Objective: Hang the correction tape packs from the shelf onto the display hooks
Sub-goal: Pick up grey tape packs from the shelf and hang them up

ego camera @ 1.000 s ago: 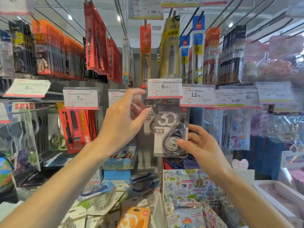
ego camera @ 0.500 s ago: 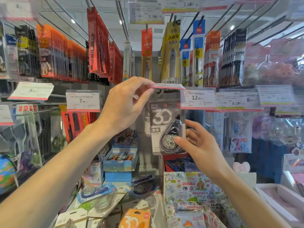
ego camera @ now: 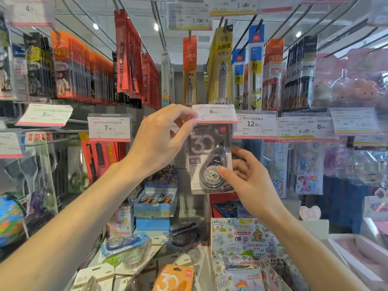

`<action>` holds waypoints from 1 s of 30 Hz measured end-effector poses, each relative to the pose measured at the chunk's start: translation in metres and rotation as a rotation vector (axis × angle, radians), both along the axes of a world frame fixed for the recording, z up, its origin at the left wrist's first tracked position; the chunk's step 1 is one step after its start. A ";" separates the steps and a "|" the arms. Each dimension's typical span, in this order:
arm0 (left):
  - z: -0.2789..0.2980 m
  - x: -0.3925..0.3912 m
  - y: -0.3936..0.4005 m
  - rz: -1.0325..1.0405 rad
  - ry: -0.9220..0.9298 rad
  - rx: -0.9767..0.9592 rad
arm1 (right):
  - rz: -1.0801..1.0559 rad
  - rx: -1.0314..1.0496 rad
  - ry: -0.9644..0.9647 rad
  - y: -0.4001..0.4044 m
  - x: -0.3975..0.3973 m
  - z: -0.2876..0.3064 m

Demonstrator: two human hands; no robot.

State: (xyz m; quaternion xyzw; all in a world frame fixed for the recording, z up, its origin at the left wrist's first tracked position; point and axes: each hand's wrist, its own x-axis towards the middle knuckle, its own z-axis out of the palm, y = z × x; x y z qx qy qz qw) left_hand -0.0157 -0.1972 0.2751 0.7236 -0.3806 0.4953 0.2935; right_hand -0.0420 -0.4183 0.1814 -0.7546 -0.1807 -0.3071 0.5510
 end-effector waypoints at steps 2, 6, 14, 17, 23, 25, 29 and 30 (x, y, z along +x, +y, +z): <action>-0.005 0.002 0.001 -0.009 0.012 0.000 | -0.020 0.000 -0.011 0.000 0.004 -0.003; -0.034 0.006 0.007 0.008 0.038 -0.026 | -0.095 -0.041 -0.054 -0.001 0.013 -0.009; -0.108 0.041 -0.016 0.026 0.382 -0.106 | -0.161 -0.053 0.015 0.009 0.045 -0.015; -0.110 0.066 -0.028 0.001 0.547 -0.117 | -0.193 -0.073 0.067 0.010 0.063 -0.016; -0.111 0.107 -0.045 -0.074 0.684 -0.205 | -0.211 -0.086 0.094 0.010 0.101 -0.017; -0.112 0.115 -0.048 -0.114 0.695 -0.235 | -0.191 -0.058 0.115 0.010 0.113 -0.017; -0.109 0.118 -0.048 -0.136 0.709 -0.268 | -0.160 -0.064 0.188 0.008 0.118 -0.015; -0.109 0.116 -0.046 -0.129 0.715 -0.267 | -0.142 -0.064 0.202 0.005 0.116 -0.015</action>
